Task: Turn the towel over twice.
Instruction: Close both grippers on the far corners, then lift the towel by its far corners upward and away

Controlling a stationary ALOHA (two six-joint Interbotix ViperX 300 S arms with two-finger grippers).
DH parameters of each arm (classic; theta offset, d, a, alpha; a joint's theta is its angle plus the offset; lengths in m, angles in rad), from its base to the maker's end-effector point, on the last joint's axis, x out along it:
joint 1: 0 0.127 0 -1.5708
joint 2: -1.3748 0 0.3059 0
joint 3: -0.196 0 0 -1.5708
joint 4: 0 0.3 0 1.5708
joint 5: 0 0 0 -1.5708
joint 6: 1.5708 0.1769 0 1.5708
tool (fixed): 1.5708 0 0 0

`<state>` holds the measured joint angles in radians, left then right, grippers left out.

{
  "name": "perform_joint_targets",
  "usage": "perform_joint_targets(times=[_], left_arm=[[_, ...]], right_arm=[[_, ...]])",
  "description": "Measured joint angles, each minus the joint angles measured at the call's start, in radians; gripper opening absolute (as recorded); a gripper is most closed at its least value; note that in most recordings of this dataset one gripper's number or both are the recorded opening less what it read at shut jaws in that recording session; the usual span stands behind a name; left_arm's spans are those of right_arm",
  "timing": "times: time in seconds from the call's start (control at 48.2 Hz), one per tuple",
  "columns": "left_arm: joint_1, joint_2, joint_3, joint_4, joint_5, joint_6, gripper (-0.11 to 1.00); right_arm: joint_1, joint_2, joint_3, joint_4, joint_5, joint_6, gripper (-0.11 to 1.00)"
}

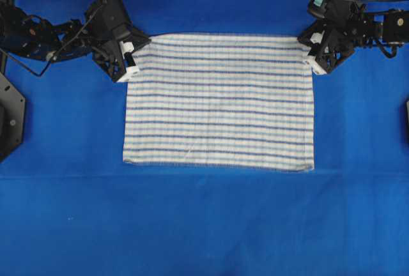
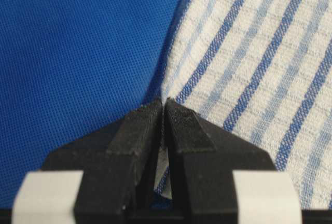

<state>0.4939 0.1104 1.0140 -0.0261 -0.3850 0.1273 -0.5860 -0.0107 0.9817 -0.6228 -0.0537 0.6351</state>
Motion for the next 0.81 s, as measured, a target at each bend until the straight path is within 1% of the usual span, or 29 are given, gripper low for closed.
perform_joint_targets(times=[0.124, 0.228, 0.373, 0.518, 0.622, 0.684, 0.809], left_arm=[[0.000, -0.014, -0.002, 0.000, 0.025, 0.000, 0.01], [0.000, -0.055, 0.000, 0.000, 0.054, 0.005, 0.01], [0.000, -0.152, -0.009, 0.000, 0.109, 0.023, 0.01], [0.006, -0.245, -0.040, 0.000, 0.170, 0.035, 0.01], [0.020, -0.296, -0.066, 0.002, 0.207, 0.061, 0.01], [0.032, -0.330, -0.084, 0.000, 0.230, 0.089, 0.01], [0.060, -0.396, -0.123, 0.002, 0.262, 0.095, 0.01]], right_arm=[[0.000, -0.005, 0.000, 0.002, 0.002, 0.000, 0.03], [-0.003, -0.028, 0.000, 0.000, 0.003, 0.000, 0.03], [-0.028, -0.098, -0.003, 0.002, 0.021, -0.002, 0.03], [-0.055, -0.190, -0.017, -0.002, 0.081, -0.005, 0.03], [-0.066, -0.270, -0.038, -0.023, 0.150, -0.005, 0.03], [-0.069, -0.318, -0.054, -0.040, 0.192, -0.005, 0.03], [-0.069, -0.408, -0.091, -0.069, 0.261, -0.005, 0.03]])
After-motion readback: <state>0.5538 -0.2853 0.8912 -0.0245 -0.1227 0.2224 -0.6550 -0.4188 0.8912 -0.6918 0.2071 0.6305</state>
